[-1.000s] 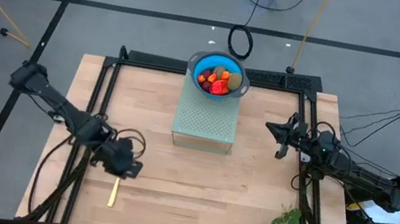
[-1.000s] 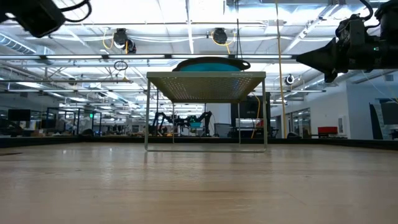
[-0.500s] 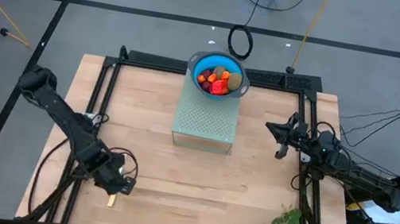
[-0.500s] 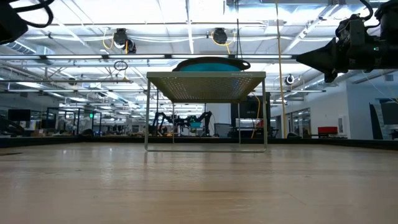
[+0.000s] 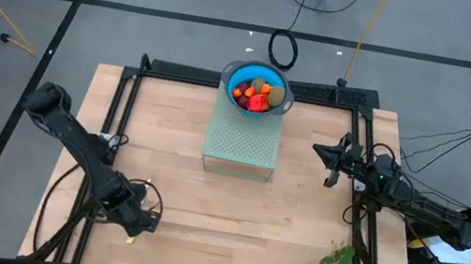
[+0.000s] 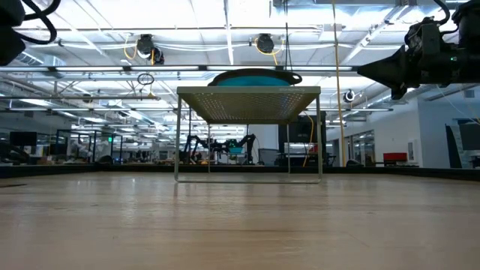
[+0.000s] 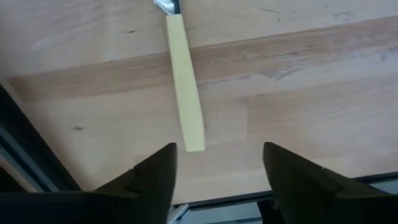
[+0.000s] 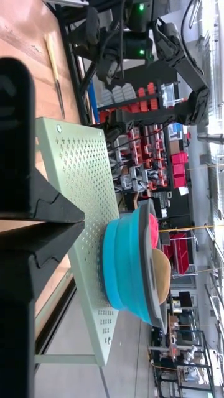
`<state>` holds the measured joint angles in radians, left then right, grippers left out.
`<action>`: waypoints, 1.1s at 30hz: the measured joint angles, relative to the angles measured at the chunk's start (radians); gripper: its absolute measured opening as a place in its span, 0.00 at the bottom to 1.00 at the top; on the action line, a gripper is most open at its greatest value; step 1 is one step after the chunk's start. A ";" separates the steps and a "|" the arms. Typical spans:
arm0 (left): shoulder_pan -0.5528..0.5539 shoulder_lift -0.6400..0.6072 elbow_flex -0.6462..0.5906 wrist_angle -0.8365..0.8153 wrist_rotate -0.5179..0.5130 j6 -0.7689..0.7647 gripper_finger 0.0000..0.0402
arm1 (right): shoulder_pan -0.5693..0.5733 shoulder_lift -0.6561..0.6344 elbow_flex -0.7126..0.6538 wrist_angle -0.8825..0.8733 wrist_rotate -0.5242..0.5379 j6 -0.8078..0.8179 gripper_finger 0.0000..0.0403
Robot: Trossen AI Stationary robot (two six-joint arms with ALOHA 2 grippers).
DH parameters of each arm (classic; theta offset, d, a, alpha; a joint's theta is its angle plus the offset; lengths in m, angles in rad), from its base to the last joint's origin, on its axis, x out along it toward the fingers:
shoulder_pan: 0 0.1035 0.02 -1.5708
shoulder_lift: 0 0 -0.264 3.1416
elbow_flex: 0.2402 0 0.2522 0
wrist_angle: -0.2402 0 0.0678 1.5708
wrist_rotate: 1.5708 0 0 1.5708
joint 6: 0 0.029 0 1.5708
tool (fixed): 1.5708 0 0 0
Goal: Pick & Place Fruit
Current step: Put the yellow knife on the shelf
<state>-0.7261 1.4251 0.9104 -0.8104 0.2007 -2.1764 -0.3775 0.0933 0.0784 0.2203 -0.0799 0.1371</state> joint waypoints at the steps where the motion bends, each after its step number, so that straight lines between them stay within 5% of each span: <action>1: 0.000 0.007 0.000 0.000 -0.001 0.002 0.62 | 0.000 0.000 0.000 0.000 0.000 0.000 0.00; 12: -0.016 0.092 -0.001 0.000 -0.019 0.027 0.78 | 0.000 0.000 0.000 0.000 0.000 0.000 0.00; 33: -0.087 0.212 -0.011 0.093 0.060 -0.012 0.76 | 0.000 0.000 0.000 0.000 0.000 0.000 0.00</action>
<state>-0.8131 1.6375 0.8991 -0.7178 0.2604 -2.1888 -0.3778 0.0933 0.0784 0.2201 -0.0795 0.1372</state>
